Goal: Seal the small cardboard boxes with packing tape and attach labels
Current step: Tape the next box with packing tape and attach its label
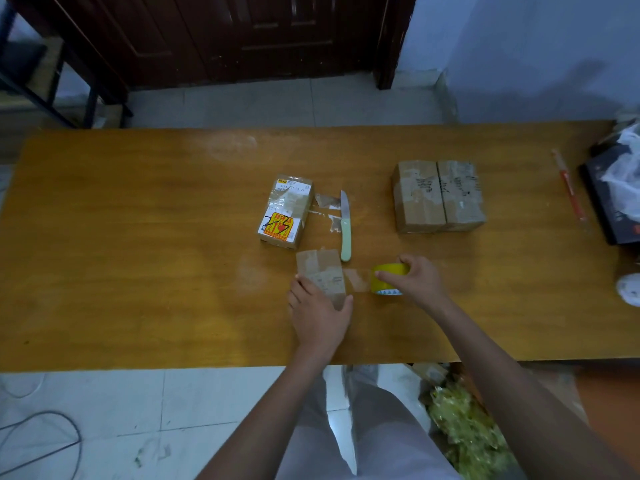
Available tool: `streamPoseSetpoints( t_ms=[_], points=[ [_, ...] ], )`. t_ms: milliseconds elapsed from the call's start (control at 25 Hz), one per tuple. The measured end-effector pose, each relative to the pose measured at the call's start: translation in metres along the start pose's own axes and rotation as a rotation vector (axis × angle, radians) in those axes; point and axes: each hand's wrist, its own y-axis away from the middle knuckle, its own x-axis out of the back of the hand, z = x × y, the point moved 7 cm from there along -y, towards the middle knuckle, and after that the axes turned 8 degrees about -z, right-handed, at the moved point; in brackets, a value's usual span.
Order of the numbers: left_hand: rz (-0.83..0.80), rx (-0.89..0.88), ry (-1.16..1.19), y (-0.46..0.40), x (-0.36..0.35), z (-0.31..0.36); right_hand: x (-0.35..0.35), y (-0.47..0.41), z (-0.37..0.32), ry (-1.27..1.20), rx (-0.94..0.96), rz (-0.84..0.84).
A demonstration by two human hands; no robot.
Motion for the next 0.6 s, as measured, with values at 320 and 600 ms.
streamPoseSetpoints(
  t_ms=[320,600],
  points=[
    [0.049,0.069,-0.033,-0.007,-0.014,0.011,0.015,0.003,-0.004,0.102,0.134,0.050],
    [0.042,0.037,-0.078,-0.019,-0.008,0.000,0.014,0.002,-0.005,0.126,0.119,-0.010]
  ],
)
